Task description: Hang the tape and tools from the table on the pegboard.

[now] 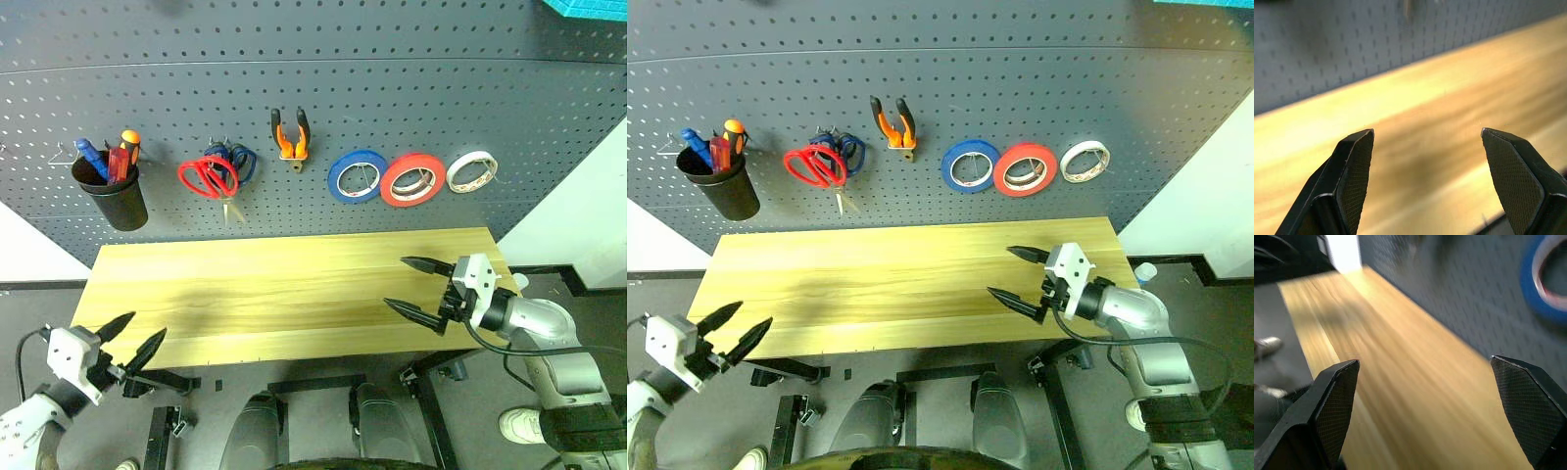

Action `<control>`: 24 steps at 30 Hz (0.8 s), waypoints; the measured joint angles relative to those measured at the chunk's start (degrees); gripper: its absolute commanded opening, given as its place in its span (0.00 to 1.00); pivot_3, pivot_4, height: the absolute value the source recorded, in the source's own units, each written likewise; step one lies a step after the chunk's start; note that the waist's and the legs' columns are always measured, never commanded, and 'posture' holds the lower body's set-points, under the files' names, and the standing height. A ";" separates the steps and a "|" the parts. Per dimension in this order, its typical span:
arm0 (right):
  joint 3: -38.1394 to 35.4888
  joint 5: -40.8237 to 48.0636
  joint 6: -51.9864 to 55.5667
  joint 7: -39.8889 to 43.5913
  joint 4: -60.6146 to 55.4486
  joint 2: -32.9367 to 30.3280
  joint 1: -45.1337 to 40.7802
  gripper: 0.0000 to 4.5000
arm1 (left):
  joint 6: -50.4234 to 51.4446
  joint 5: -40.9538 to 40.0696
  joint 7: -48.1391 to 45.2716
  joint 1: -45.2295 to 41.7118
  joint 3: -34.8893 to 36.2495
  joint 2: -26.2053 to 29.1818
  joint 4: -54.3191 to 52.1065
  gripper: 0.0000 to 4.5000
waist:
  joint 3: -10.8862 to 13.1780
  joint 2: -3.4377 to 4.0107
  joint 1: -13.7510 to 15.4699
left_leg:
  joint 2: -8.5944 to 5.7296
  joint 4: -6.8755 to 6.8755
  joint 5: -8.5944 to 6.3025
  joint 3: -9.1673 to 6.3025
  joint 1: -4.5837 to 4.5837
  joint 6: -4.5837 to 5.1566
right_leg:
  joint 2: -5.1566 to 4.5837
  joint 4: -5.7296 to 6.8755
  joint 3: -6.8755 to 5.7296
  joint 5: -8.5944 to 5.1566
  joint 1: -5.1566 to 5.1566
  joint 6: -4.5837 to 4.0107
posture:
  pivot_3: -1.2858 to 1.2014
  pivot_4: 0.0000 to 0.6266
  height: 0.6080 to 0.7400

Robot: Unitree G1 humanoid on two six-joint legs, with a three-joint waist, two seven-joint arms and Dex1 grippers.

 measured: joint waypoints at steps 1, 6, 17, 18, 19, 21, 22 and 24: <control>-0.77 -0.34 -1.00 -0.02 1.58 -0.45 0.78 1.00 | -1.60 0.40 0.01 0.10 -0.25 -0.24 1.25 0.81 | -0.07 0.08 0.00 | 0.00 0.00 0.00 0.00 0.00 0.00 | 0.00 0.00 0.00 -0.01 0.00 0.01 | 0.50 0.18 0.93; -2.78 -1.67 -4.61 0.00 6.85 -1.09 2.46 1.00 | -5.82 1.33 0.48 -0.67 -1.21 -0.50 5.26 0.81 | -0.26 0.19 -0.02 | 0.00 0.00 -0.01 0.00 0.07 0.00 | 0.00 0.00 0.00 -0.02 0.07 0.02 | 0.50 0.18 0.93; -2.83 -4.70 -9.12 -1.85 13.49 -1.10 2.38 1.00 | -8.20 1.85 1.61 -3.14 -4.28 -0.78 7.36 0.81 | -0.86 0.49 -0.31 | 0.00 0.00 -0.02 0.00 0.18 0.01 | -0.01 -0.02 0.00 -0.03 0.18 0.04 | 0.50 0.15 0.93; -2.83 -5.03 -9.35 -2.25 13.84 -1.10 2.37 1.00 | -8.22 1.86 1.67 -3.14 -4.53 -0.97 7.36 0.81 | -0.89 0.53 -0.31 | 0.00 0.00 -0.02 0.01 0.22 0.01 | -0.01 -0.02 0.00 -0.03 0.21 0.04 | 0.50 0.15 0.93; -2.83 -5.26 -9.65 -2.67 14.41 -1.10 2.31 1.00 | -8.26 1.90 1.74 -3.12 -4.91 -1.17 7.36 0.81 | -1.04 0.56 -0.32 | 0.00 0.00 -0.02 0.01 0.24 0.01 | -0.01 -0.02 0.00 -0.03 0.25 0.05 | 0.50 0.14 0.93; -2.83 -5.96 -10.87 -3.67 16.52 -1.09 1.86 1.00 | -8.37 2.09 1.81 -3.07 -5.84 -1.67 7.39 0.81 | -1.26 0.60 -0.32 | 0.00 -0.01 -0.04 0.02 0.41 0.02 | -0.01 -0.06 0.00 -0.05 0.41 0.06 | 0.49 0.14 0.93; -2.83 -6.46 -11.50 -3.99 17.66 -1.09 1.72 1.00 | -8.42 2.22 1.80 -3.06 -6.11 -1.77 7.46 0.81 | -1.34 0.59 -0.36 | 0.00 -0.02 -0.04 0.02 0.47 0.02 | -0.01 -0.07 0.00 -0.05 0.46 0.06 | 0.49 0.14 0.93; -2.83 -6.93 -12.55 -4.36 19.47 -1.09 1.73 1.00 | -8.84 2.46 1.82 -2.94 -6.14 -1.81 7.76 0.81 | -1.44 0.62 -0.42 | 0.00 -0.02 -0.06 0.02 0.56 0.01 | -0.01 -0.10 -0.01 -0.06 0.54 0.06 | 0.49 0.14 0.93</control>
